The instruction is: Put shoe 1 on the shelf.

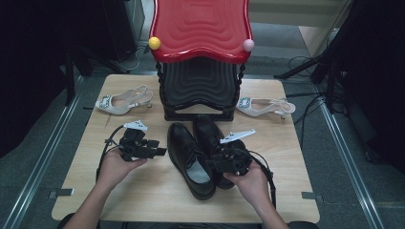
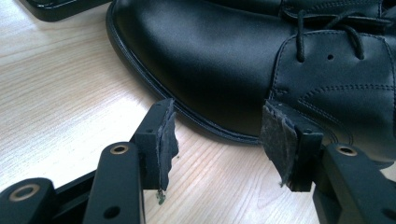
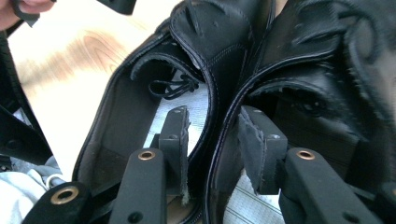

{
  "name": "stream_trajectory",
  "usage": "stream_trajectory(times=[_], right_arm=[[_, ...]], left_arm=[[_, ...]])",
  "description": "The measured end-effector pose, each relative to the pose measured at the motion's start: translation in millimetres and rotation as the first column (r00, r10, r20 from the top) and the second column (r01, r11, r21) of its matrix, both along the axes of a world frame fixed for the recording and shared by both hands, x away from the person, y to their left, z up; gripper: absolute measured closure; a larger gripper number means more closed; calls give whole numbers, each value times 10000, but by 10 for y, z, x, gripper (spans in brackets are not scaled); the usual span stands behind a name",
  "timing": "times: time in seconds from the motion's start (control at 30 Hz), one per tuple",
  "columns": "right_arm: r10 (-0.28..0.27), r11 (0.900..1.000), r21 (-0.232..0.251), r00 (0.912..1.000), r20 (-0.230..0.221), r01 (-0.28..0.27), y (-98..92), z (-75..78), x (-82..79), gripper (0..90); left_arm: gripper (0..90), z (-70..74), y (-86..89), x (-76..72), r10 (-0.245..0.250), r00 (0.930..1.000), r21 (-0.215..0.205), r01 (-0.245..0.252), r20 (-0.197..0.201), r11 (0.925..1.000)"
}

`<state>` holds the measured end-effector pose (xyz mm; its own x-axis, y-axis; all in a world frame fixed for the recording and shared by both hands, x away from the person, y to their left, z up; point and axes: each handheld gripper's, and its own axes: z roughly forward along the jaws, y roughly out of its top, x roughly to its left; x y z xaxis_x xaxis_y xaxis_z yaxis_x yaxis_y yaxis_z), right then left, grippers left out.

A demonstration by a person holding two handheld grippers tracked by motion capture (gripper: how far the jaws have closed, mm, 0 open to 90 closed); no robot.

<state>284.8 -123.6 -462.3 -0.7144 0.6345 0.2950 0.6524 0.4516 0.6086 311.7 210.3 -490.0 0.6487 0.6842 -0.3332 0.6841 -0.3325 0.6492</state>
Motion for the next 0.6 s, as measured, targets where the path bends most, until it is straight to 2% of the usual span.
stream_trajectory(times=[0.1, 0.27, 0.4, 0.6], right_arm=[[56, 9993, -362, 10000, -52, -58, 70, -43, 29, 639], [109, 9963, -850, 9998, -194, -125, 169, -95, 99, 634], [113, 9948, -1006, 9998, -179, -130, 225, -111, 177, 620], [118, 9879, -1539, 9982, -593, -208, 320, -157, 248, 625]], left_arm=[[461, 5, -12, 30, -43, 10000, 174, 43, -23, 9998], [463, 15, -12, 51, -59, 10000, 95, 59, 29, 9999], [464, 14, -8, 64, -14, 10000, 71, 13, 35, 10000], [464, 20, 34, 74, 114, 9999, 77, -115, 61, 9999]])
